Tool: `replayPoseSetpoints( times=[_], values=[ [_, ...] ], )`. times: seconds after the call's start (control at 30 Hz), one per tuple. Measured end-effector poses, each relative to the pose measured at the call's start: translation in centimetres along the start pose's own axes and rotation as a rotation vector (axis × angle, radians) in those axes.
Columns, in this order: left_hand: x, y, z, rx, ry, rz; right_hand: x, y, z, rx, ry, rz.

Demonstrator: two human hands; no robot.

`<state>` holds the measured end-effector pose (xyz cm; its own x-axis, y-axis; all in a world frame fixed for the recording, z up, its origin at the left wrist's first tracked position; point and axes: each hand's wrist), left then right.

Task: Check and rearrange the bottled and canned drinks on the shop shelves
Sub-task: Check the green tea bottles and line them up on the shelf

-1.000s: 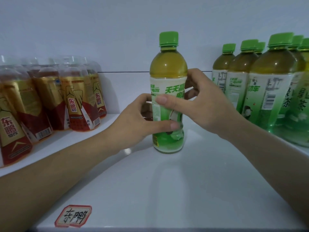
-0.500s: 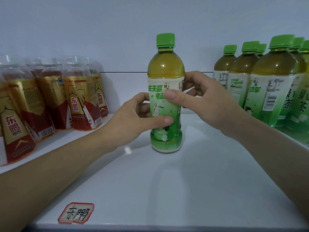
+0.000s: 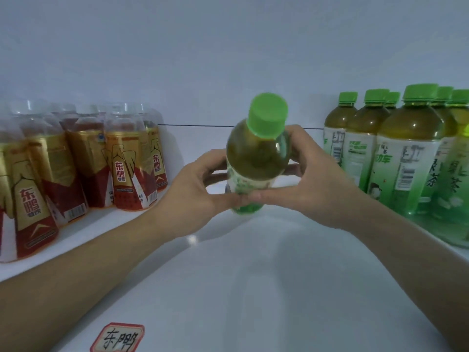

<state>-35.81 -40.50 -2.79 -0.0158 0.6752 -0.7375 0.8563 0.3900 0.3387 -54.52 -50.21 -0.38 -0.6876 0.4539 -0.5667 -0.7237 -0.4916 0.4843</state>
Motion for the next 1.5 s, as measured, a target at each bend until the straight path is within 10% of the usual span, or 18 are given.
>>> replayPoseSetpoints(
  times=[0.43,0.87,1.5],
  values=[
    [0.0,0.5,0.1,-0.226,-0.274,-0.091,0.2,-0.8,0.2,0.132,0.244,-0.128],
    [0.2,-1.3,-1.8,0.052,0.179,-0.060,-0.3,-2.4,0.0,-0.491,-0.710,0.079],
    [0.1,-1.7,-2.0,0.038,0.286,-0.125,-0.8,-1.8,-0.8,-0.522,-0.701,-0.002]
  ],
)
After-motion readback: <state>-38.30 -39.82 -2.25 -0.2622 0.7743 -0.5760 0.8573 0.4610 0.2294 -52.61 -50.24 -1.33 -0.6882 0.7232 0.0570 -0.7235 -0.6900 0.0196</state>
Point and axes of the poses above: each hand's wrist, its own x-axis away from the middle knuckle, its own y-axis out of the back of the hand, z = x × y, and after that the axes turned 7 degrees about -y, right-handed
